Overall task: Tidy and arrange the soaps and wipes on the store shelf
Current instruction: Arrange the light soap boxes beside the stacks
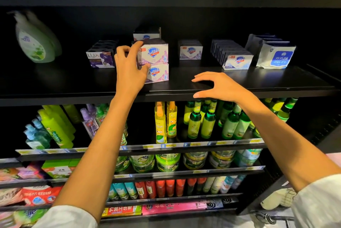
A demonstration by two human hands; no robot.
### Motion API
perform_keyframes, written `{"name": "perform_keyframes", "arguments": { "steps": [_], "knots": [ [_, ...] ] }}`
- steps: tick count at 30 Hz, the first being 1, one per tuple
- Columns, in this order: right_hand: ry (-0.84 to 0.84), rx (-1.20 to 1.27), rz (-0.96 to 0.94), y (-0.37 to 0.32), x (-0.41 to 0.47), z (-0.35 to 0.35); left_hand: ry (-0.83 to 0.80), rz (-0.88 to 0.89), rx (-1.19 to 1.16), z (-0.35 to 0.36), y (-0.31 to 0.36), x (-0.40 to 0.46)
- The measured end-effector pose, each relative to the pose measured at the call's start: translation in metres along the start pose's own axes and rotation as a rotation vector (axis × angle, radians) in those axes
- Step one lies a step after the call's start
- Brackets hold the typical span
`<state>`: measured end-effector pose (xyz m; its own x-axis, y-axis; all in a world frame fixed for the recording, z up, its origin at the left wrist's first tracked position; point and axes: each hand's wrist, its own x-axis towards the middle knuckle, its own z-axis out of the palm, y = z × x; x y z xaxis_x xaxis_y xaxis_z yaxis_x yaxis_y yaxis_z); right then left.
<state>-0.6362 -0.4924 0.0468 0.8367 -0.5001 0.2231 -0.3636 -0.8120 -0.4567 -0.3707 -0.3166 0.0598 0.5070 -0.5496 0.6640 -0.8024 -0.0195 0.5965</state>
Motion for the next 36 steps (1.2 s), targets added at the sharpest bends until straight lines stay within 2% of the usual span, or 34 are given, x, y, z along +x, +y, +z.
{"name": "perform_keyframes", "arguments": {
  "steps": [5,9,12,17,20,23,27,36],
  "knots": [
    [-0.009,0.014,0.010,-0.002,0.000,-0.002,0.105,0.025,0.022,-0.007,0.007,-0.016],
    [0.051,0.098,0.043,-0.003,0.003,-0.004,0.180,0.182,0.073,-0.003,0.018,-0.046],
    [0.124,0.137,0.062,-0.003,0.012,-0.005,0.019,0.303,0.094,0.013,0.024,-0.060],
    [0.274,0.147,0.134,0.003,0.045,-0.005,-0.480,0.407,0.219,0.040,0.035,-0.055],
    [0.367,0.171,0.247,0.010,0.073,-0.008,-0.622,0.422,0.323,0.046,0.036,-0.044],
    [0.415,0.220,0.367,0.022,0.099,-0.008,-0.680,0.402,0.257,0.046,0.031,-0.033],
    [0.407,0.265,0.349,0.035,0.131,-0.008,-0.671,0.379,0.239,0.048,0.026,-0.030],
    [0.480,0.489,0.463,0.048,0.179,-0.005,-0.612,0.344,0.197,0.051,0.018,-0.033]
  ]
}}
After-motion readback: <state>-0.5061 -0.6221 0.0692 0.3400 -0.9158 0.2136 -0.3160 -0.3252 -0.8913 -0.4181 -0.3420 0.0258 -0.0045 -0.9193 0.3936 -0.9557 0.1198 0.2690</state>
